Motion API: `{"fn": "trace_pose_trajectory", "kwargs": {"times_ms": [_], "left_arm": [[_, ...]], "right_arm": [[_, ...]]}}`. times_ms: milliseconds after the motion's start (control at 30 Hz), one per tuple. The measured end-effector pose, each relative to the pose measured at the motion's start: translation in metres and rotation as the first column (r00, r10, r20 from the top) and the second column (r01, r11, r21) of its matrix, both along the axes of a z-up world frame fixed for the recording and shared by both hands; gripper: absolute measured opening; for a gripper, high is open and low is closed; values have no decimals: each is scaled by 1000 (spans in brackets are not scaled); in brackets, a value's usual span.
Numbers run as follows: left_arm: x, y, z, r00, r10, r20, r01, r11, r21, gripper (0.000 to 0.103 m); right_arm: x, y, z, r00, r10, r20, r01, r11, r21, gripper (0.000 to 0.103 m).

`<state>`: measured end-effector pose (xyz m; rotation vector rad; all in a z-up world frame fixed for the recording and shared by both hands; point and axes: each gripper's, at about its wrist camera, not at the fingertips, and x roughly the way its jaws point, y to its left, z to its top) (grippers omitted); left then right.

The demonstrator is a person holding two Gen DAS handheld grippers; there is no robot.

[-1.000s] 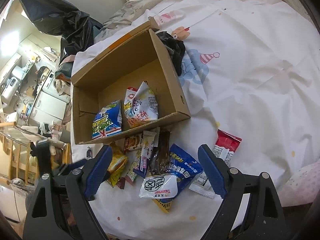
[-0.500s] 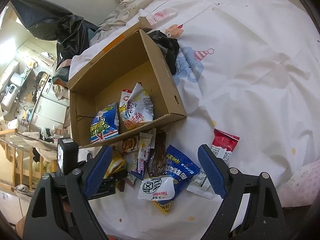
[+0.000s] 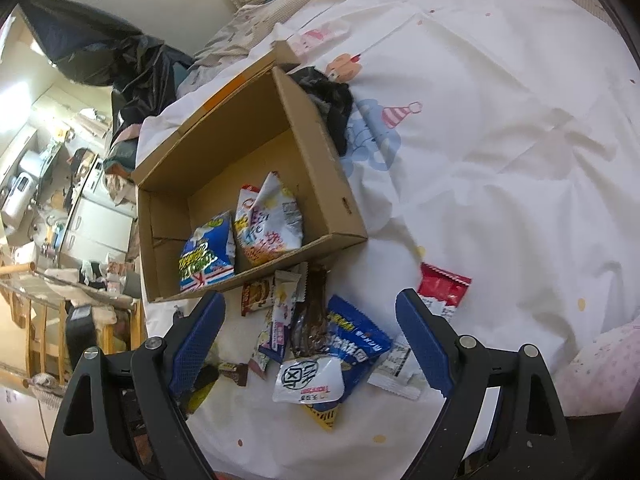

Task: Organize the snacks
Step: 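Grasp the yellow cheese snack bag with the left tool while the right tool grasps the red-and-white bar, then lower both held snacks into the box and open both tools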

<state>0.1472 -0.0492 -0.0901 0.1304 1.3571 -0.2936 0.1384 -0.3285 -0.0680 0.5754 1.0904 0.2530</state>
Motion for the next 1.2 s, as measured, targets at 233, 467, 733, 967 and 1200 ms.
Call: {"fn": "trace_pose_trajectory", "kwargs": {"times_ms": [233,467,733,967,1200], "left_arm": [[-22,27,17,988,154,22,-153,986,-72,54],[-39,45,7,956,292,2,-290,951,-110,51],[-38,45,11,949,313,44,-308,946,-99,51],[-41,49,14,941,331,67,-325,941,-95,51],[-43,51,14,926,362,102,-355,931,-81,51]], "right_arm": [[2,-30,-24,983,-133,-123,126,990,-63,89],[14,-26,-69,942,-143,-305,102,984,-145,60],[23,-13,-91,922,-133,-363,39,966,-255,40],[14,-16,-56,974,-134,-183,92,971,-219,33],[2,-7,9,991,-67,116,79,992,-102,33]]}}
